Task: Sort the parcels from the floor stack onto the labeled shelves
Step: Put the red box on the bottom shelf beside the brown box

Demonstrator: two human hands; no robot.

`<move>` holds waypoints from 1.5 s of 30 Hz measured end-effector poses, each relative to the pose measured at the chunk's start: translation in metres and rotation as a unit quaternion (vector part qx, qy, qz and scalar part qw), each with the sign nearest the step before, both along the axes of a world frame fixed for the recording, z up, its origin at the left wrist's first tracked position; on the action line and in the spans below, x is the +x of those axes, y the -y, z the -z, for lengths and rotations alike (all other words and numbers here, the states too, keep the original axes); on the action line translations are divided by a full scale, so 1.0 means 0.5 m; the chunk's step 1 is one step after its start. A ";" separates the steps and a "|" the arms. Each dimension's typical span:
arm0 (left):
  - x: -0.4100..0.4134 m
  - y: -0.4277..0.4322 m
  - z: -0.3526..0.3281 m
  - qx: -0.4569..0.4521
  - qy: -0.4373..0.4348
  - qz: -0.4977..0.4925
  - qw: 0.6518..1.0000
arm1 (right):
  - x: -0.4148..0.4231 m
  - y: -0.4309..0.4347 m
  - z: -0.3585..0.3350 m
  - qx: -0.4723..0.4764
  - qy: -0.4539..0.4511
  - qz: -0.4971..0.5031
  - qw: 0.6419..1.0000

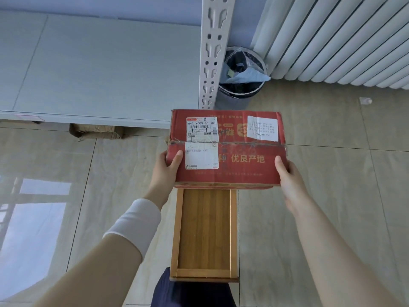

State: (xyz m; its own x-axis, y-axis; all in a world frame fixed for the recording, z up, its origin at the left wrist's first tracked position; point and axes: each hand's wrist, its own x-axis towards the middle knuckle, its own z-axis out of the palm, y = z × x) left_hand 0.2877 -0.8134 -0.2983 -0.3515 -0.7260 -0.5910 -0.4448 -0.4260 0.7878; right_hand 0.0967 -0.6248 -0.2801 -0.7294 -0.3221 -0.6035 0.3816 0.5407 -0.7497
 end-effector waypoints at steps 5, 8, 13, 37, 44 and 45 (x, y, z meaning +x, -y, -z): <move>0.088 -0.069 -0.124 0.031 0.001 -0.006 0.999 | 0.092 -0.067 -0.127 0.018 0.011 0.005 1.000; 0.165 -0.111 -0.205 0.050 0.000 -0.013 0.999 | 0.163 -0.103 -0.206 0.030 0.027 0.012 0.999; 0.326 -0.163 -0.304 0.056 0.004 -0.021 0.998 | 0.300 -0.146 -0.305 0.041 0.040 -0.007 0.998; 0.942 -0.028 -0.539 -0.002 0.048 -0.183 0.982 | 0.863 0.087 -0.492 0.017 0.065 -0.158 0.985; 0.980 0.114 -0.605 -0.050 -0.001 -0.233 0.971 | 0.894 0.267 -0.570 -0.024 -0.012 -0.187 0.982; 0.985 0.143 -0.622 -0.064 -0.009 -0.237 0.969 | 0.900 0.298 -0.588 -0.042 -0.022 -0.188 0.981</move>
State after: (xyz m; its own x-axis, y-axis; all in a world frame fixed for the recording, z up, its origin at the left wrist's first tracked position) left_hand 0.7800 -0.8848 0.0126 0.0305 -0.8757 -0.4818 -0.2091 -0.4770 0.8537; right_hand 0.5467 -0.7738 0.0140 -0.5741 -0.6204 -0.5343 0.1339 0.5726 -0.8088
